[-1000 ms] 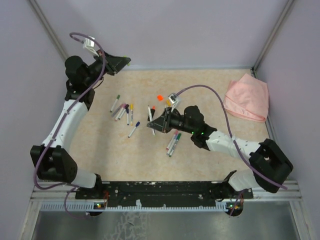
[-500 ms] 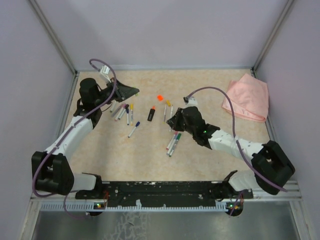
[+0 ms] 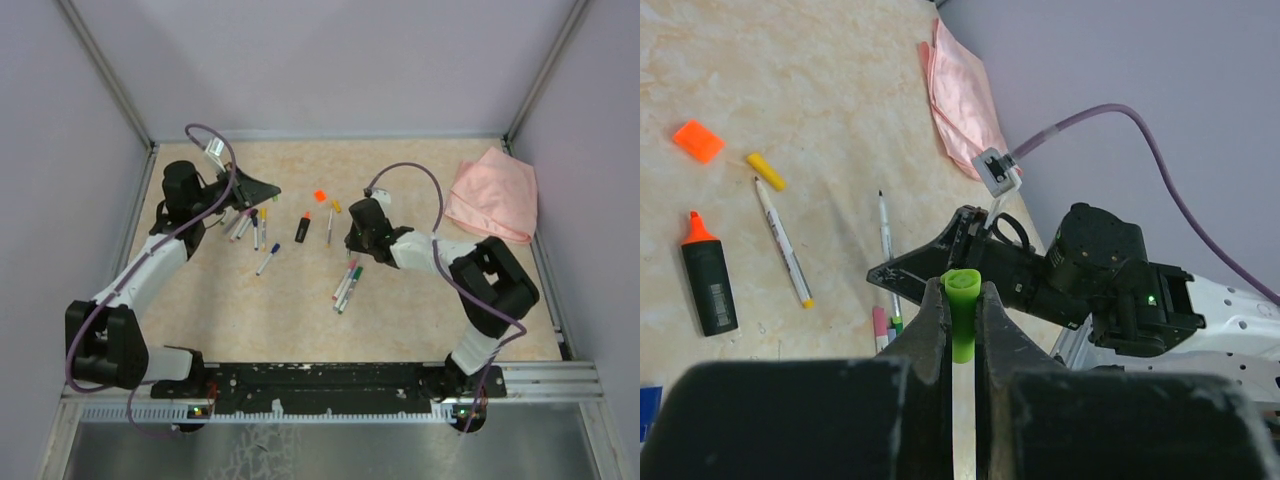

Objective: Open the pen caps
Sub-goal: Place the pen at the center of the board.

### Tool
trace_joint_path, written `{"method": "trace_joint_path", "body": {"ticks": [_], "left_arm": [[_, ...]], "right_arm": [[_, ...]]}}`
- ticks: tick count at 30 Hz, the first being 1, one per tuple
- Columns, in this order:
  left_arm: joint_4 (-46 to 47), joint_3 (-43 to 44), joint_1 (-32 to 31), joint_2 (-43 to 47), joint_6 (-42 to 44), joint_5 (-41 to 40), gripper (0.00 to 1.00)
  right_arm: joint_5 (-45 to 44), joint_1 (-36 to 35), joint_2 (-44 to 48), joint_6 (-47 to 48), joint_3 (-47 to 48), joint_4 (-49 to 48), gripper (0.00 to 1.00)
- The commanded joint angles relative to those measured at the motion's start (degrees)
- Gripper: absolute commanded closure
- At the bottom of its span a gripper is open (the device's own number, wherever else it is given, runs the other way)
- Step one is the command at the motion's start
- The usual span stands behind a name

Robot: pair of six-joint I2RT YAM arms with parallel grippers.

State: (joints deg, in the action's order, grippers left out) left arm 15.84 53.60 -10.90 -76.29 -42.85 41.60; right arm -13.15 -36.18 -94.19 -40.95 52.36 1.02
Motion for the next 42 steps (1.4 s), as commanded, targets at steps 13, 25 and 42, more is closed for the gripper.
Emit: {"method": "trace_joint_path", "body": {"ticks": [13, 25, 42], "left_arm": [[-2.4, -2.0, -0.3, 1.1, 3.0, 1.0, 1.0], [-2.8, -0.7, -0.3, -0.6, 3.1, 1.6, 1.0], [-6.0, 1.5, -4.7, -2.3, 4.8, -2.1, 1.0]], "right_arm": [[0.3, 1.0, -11.5, 2.7, 12.5, 3.9, 0.87], [0.5, 1.2, -12.0, 2.1, 13.6, 5.1, 0.79], [7.1, 2.1, -4.8, 5.3, 9.4, -1.8, 0.77]]}}
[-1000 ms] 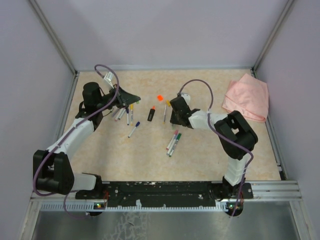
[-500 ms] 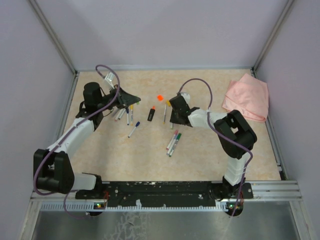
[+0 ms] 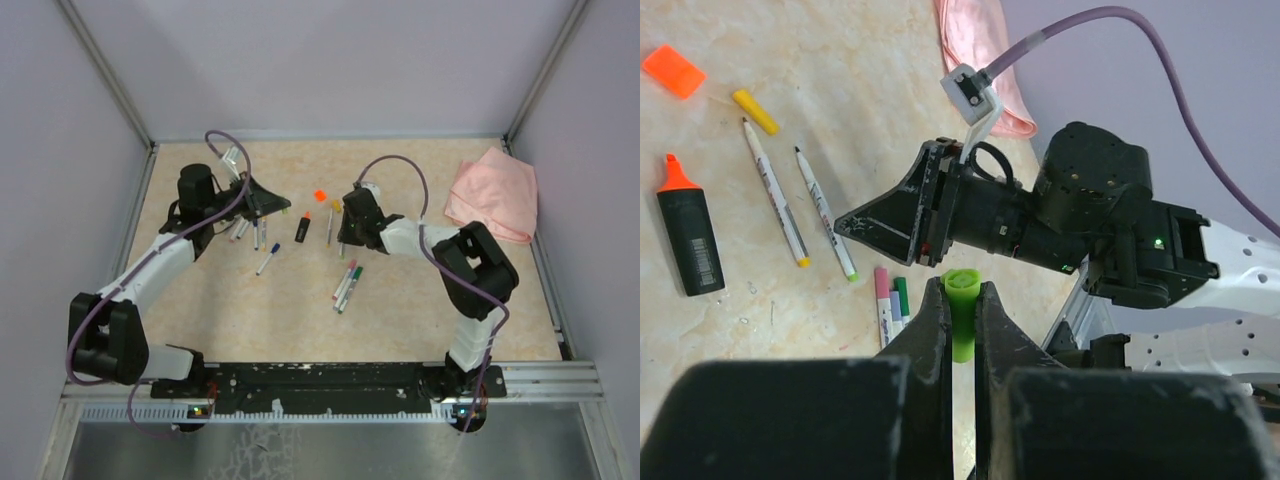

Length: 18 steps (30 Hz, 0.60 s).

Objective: Open the pen caps
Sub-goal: Place the pen at the center of the board.

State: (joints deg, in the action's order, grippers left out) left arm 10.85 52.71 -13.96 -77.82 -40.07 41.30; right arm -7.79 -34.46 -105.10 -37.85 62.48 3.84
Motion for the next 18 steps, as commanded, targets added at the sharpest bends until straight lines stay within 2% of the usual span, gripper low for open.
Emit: {"method": "trace_joint_path", "body": {"ticks": [1, 9, 15, 18], "left_arm": [[-1.7, 2.8, -2.2, -1.1, 2.6, -2.9, 1.0], [-9.6, 7.4, -8.5, -5.6, 9.4, -13.0, 1.0], [-15.0, 13.8, -13.6, -13.5, 12.5, -19.6, 1.0], [-21.4, 19.5, -15.6, -19.4, 13.1, -23.2, 1.0]], "right_arm": [[1.7, 0.4, 6.8, 2.4, -0.9, -4.4, 0.77], [4.3, 1.2, 18.2, 5.3, -5.8, -5.3, 0.77], [8.8, 3.0, 30.9, 6.7, -14.5, -6.9, 0.76], [9.8, 4.9, 36.7, 5.2, -19.4, -6.3, 0.76]]}}
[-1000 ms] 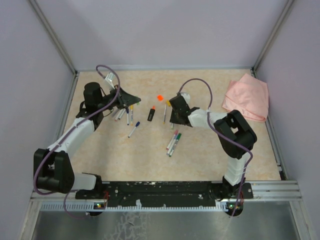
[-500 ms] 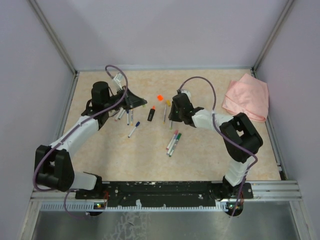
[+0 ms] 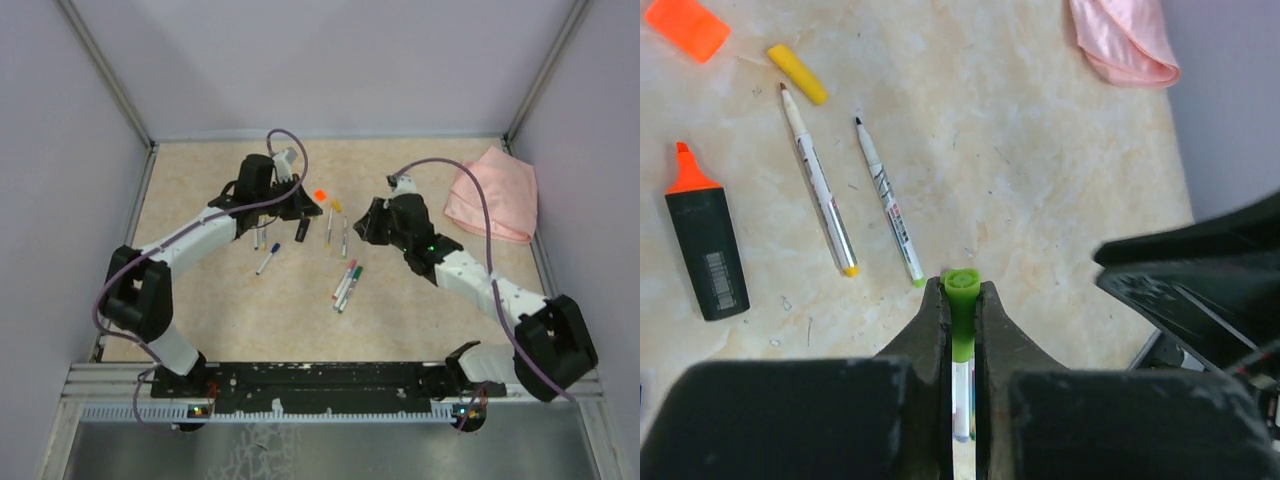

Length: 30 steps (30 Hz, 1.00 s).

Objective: Open the pen caps
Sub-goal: Place the pen at the center of the board, then place the pen cap at the center of the board.

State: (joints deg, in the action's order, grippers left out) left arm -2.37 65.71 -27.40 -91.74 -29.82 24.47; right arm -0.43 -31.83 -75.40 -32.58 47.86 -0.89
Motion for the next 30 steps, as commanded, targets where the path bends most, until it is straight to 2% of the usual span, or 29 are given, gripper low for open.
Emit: {"method": "trace_joint_path", "body": {"ticks": [1, 7, 11, 14, 21, 30], "left_arm": [[-10.6, 9.2, -2.6, -8.4, 2.9, -7.7, 1.0], [-22.9, 26.4, -6.9, -22.4, 3.7, -16.0, 1.0], [-31.5, 38.2, -9.0, -31.8, 2.4, -23.5, 1.0], [-35.1, 45.3, -9.5, -37.1, 2.1, -25.8, 1.0], [-36.3, 56.7, -10.6, -45.6, 3.4, -28.6, 0.97], [-35.0, 64.5, -10.7, -52.0, 4.1, -31.0, 0.9]], "right_arm": [[2.5, 2.7, 8.7, -0.8, -6.6, -1.5, 0.76], [3.9, 6.3, 16.9, -3.8, -14.9, 0.3, 0.76], [4.1, 7.8, 19.6, -4.3, -16.7, 1.3, 0.76], [4.2, 8.2, 20.5, -4.2, -17.3, 1.8, 0.76], [5.3, 8.9, 22.0, -4.0, -18.7, 2.0, 0.76], [7.8, 9.1, 22.6, -3.4, -19.0, 2.7, 0.76]]}}
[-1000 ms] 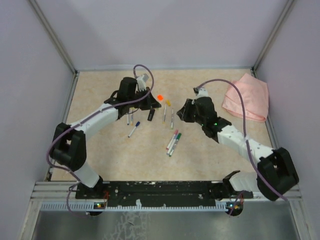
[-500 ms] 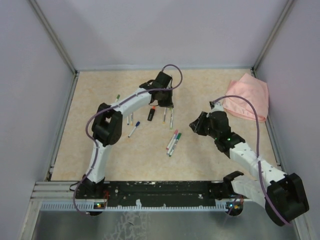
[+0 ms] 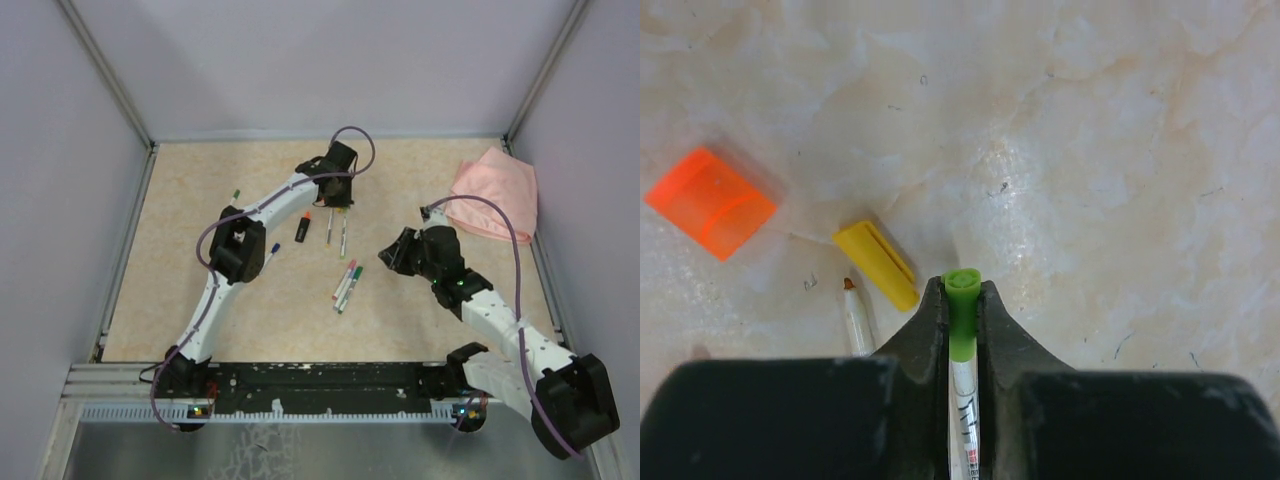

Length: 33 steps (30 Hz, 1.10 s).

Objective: Open the pen caps
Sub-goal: Place the pen cap at the center of the board.

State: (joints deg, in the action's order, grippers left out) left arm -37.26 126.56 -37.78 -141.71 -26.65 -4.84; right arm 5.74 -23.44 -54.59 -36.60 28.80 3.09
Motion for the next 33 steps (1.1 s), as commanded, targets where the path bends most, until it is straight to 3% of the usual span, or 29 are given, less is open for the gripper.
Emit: {"method": "trace_joint_path", "body": {"ticks": [1, 16, 23, 27, 33], "left_arm": [[0.4, 3.7, -0.3, -2.3, 1.0, -1.3, 0.89], [1.0, 3.8, -0.3, -2.3, 2.0, -2.7, 0.65], [1.9, 2.6, -0.2, 3.0, 2.7, -2.2, 0.63], [6.5, -5.3, -0.2, 11.8, 4.9, -1.7, 0.62], [19.5, -26.3, -0.2, 30.2, 11.6, 0.5, 0.55]], "right_arm": [[1.7, 0.7, 2.0, 0.7, -0.1, -1.2, 0.76], [3.0, 1.0, 2.3, 0.9, -0.2, -1.5, 0.77], [5.4, 1.0, 2.4, 1.2, 0.6, -2.6, 0.77], [8.0, 1.0, 2.8, 1.4, 0.7, -4.5, 0.76], [11.9, 1.0, 4.0, 1.2, 0.1, -7.8, 0.75]]}}
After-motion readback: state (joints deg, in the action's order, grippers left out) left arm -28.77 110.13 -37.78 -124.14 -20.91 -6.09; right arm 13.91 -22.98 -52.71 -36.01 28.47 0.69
